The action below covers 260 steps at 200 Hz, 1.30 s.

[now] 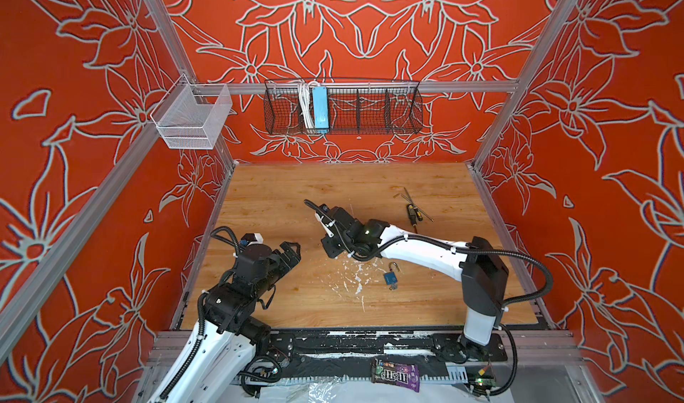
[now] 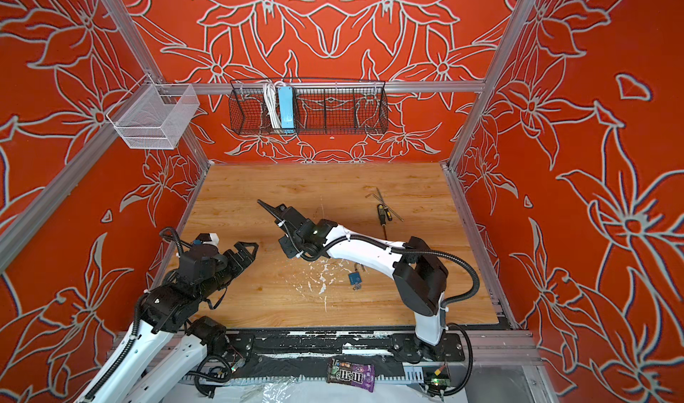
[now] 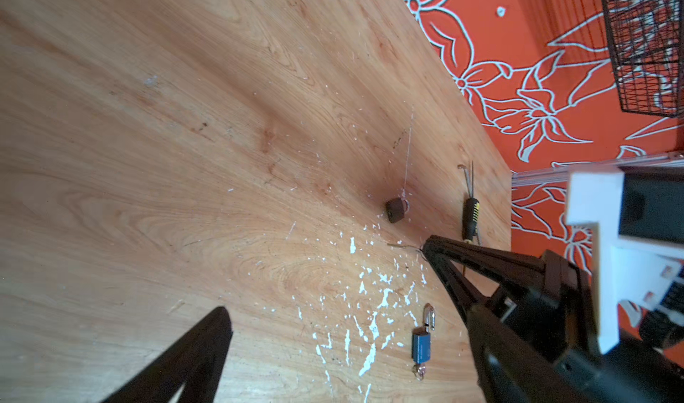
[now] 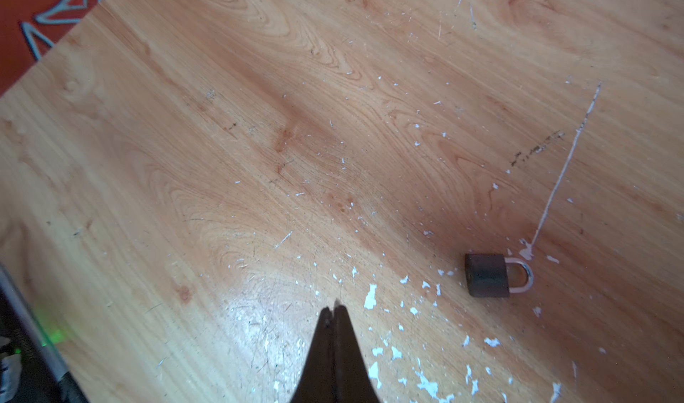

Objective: Unlock with the key
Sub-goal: 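Lift the silver key off the table with the right gripper, then carry the key toward the left gripper while the left gripper approaches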

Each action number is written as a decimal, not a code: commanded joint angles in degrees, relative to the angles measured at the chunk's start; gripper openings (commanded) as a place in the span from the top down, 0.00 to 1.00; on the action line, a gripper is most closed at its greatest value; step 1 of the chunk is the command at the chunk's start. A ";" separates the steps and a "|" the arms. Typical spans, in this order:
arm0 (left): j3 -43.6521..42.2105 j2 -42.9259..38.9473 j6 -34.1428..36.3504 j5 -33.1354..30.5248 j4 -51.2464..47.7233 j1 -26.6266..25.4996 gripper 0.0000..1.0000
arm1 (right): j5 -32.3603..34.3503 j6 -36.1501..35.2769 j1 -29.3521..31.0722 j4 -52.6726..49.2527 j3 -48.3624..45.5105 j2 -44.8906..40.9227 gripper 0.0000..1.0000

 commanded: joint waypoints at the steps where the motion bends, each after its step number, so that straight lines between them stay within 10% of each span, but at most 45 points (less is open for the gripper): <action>1: -0.36 1.53 -5.85 5.16 6.23 0.43 0.01 | -1.41 2.78 -0.19 1.28 -2.38 -3.82 1.00; 97: -3.43 9.89 -19.55 14.69 23.08 -0.07 0.01 | -3.68 4.66 -1.02 4.18 -10.80 -14.81 1.00; 180: -2.05 16.68 -27.67 9.75 31.76 -8.56 0.01 | -6.51 5.32 -1.22 7.70 -13.72 -19.29 1.00; 260: -0.36 17.47 7.22 3.95 37.72 -10.84 0.16 | -8.15 12.54 -6.15 0.50 -12.40 -26.09 1.00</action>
